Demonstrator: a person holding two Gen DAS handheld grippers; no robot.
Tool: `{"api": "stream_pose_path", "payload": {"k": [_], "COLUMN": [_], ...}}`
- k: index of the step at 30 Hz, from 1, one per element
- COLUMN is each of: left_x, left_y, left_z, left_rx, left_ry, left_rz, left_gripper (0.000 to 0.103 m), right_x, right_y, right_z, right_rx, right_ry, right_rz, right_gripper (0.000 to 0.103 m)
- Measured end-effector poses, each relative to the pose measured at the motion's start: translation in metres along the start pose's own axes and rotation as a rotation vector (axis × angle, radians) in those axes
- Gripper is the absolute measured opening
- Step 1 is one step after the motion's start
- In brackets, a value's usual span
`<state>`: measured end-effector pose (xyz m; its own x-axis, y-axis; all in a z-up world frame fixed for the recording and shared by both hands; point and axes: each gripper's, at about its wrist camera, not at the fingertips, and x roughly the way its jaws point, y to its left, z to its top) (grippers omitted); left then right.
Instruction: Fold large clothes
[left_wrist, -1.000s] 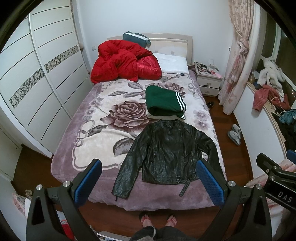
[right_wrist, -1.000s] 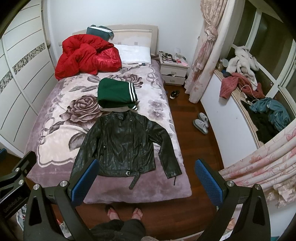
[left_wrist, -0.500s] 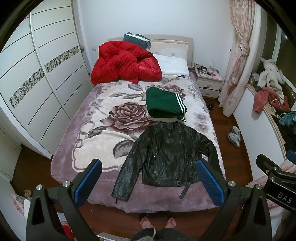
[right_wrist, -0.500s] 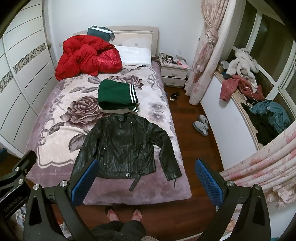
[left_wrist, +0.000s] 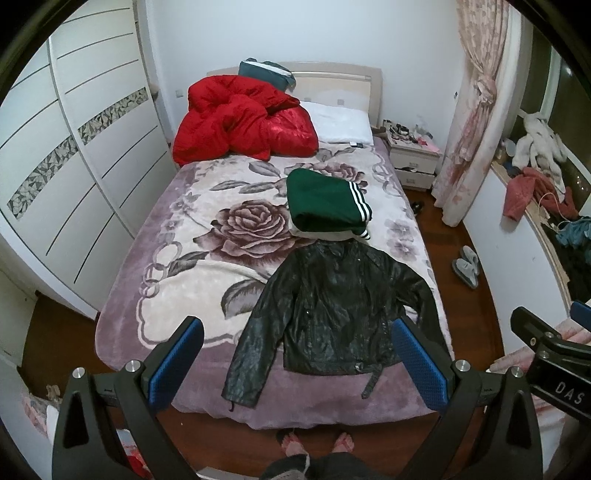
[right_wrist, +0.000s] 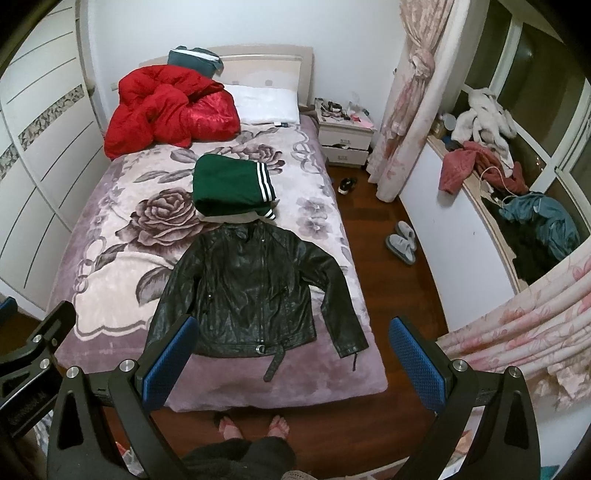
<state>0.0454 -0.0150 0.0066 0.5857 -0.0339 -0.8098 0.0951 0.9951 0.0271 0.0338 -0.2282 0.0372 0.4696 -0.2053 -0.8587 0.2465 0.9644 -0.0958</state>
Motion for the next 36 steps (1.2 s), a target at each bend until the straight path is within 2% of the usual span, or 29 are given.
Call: {"api": "stream_pose_path", "payload": {"k": [3,6,10,12,15,18,21,24,26,28,30,31,32,34,36], "left_x": [0.035,0.080,0.151,0.201,0.267,0.337,0.400,0.454,0.484,0.502,0.519,0.527,0.534,0.542,0.545], "left_y": [0.001,-0.006,-0.017,-0.030,-0.046,-0.064,-0.072,-0.078,-0.081,-0.083,-0.086,-0.087,-0.087,-0.083,-0.083], "left_z": [-0.003,-0.002,-0.015,-0.022,-0.037,-0.056,-0.080,-0.104,-0.120,-0.131,-0.144,-0.149,-0.156,-0.167,-0.172], "left_rx": [0.028,0.043,0.060,0.073,0.080,0.085,0.071,0.068,0.065,0.072,0.085,0.088,0.083,0.080,0.089], "left_ry": [-0.014,-0.007,0.016,0.068,0.150,0.234,0.310,0.372,0.415,0.442,0.458,0.473,0.491,0.514,0.523], "left_rz": [0.022,0.050,0.089,0.112,0.143,0.177,0.191,0.226,0.244,0.254,0.264,0.269,0.268,0.270,0.271], "left_gripper": [0.103,0.103,0.103,0.103,0.103,0.103,0.103,0.103,0.103,0.103,0.103,0.103,0.103,0.103,0.103], "right_x": [0.032,0.085,0.180,0.237,0.337,0.423,0.511,0.579,0.610,0.623,0.632,0.638,0.643,0.644,0.636], "right_y": [0.006,0.001,-0.016,-0.033,-0.072,-0.119,-0.173,-0.214,-0.230,-0.224,-0.205,-0.199,-0.203,-0.222,-0.241], "right_z": [-0.003,-0.001,-0.010,-0.015,-0.030,-0.060,-0.097,-0.136,-0.156,-0.162,-0.167,-0.173,-0.183,-0.218,-0.256], "right_rx": [0.027,0.076,0.134,0.166,0.236,0.330,0.462,0.615,0.700,0.690,0.586,0.578,0.615,0.806,0.958], "right_ry": [0.004,0.038,0.130,0.187,0.283,0.368,0.440,0.520,0.525,0.510,0.532,0.554,0.576,0.596,0.601], "right_rz": [-0.009,-0.019,-0.054,-0.065,-0.096,-0.116,-0.096,-0.028,0.037,0.099,0.038,0.021,0.008,0.008,-0.038], "right_gripper": [0.103,0.103,0.103,0.103,0.103,0.103,0.103,0.103,0.103,0.103,0.103,0.103,0.103,0.103,0.103]}}
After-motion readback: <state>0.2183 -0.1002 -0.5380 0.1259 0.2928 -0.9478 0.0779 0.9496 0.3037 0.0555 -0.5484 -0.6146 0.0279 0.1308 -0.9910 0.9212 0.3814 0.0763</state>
